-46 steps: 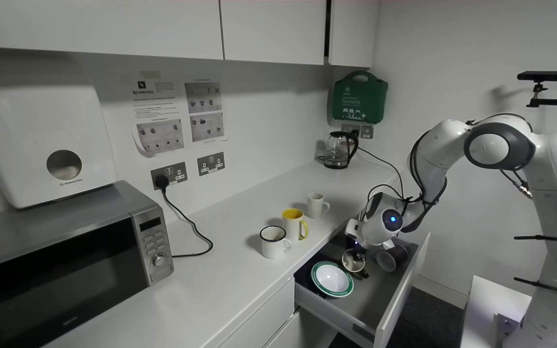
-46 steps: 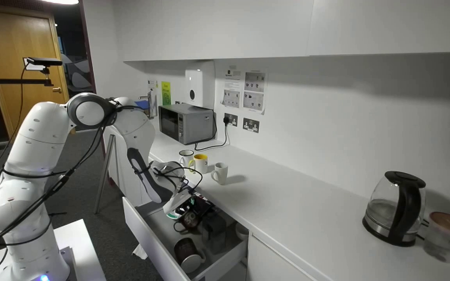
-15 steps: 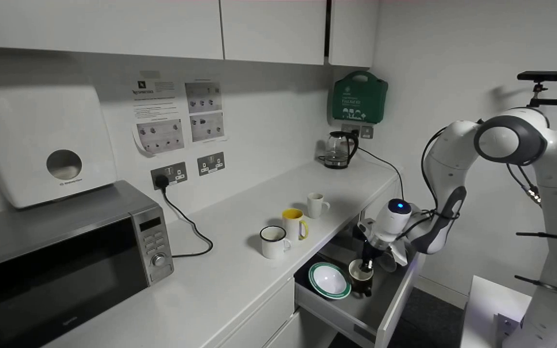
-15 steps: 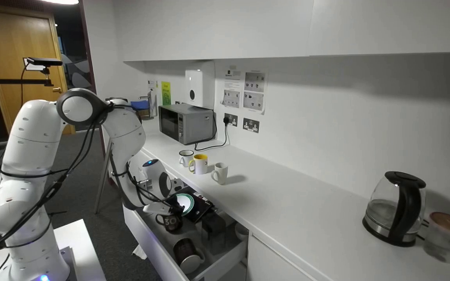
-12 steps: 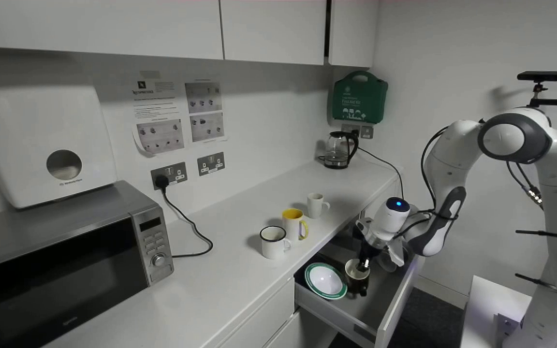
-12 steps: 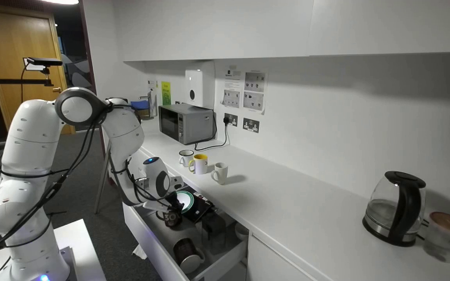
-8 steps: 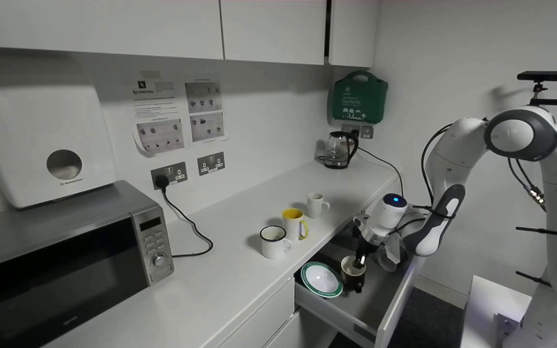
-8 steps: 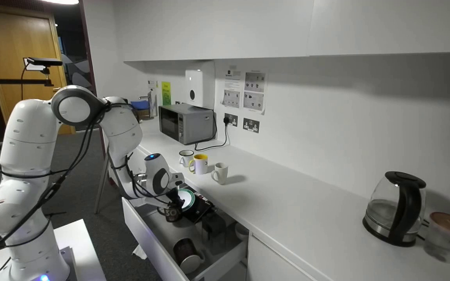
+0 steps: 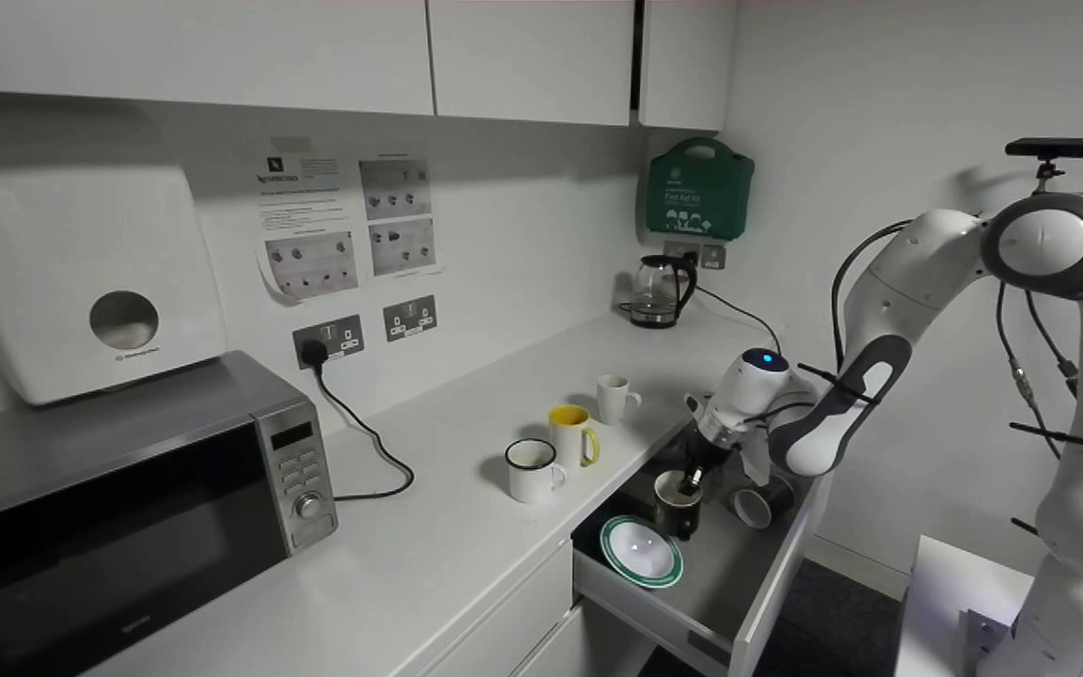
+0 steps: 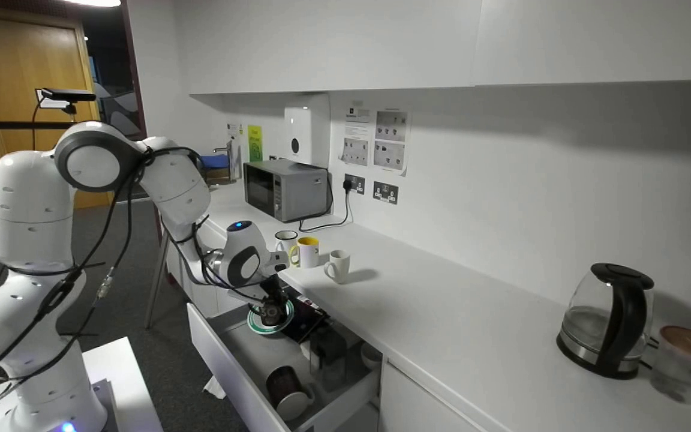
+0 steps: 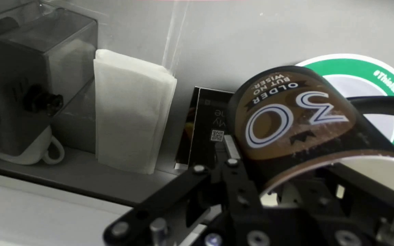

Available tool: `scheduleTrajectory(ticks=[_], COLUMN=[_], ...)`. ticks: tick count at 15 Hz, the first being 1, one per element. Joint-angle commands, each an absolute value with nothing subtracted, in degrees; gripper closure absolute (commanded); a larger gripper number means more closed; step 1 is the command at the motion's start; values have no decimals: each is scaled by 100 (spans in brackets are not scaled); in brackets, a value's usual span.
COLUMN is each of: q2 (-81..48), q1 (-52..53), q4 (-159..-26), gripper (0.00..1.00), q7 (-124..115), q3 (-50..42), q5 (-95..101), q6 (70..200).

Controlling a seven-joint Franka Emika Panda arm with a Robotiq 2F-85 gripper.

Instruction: Take the black mug out of the open drawer

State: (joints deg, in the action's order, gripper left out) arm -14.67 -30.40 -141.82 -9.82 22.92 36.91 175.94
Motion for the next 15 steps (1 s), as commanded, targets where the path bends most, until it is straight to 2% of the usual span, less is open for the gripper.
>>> scheduleTrajectory(ticks=[1, 8, 15], q2=[-920, -553, 107], q1=[-4011, -5494, -6033], q4=[-14460, -14309, -14203], gripper=[97, 97, 97], q7=[-145, 1534, 2855], q3=[3269, 4578, 4925], q5=[2787, 1032, -536], q6=[17314, 16584, 16032])
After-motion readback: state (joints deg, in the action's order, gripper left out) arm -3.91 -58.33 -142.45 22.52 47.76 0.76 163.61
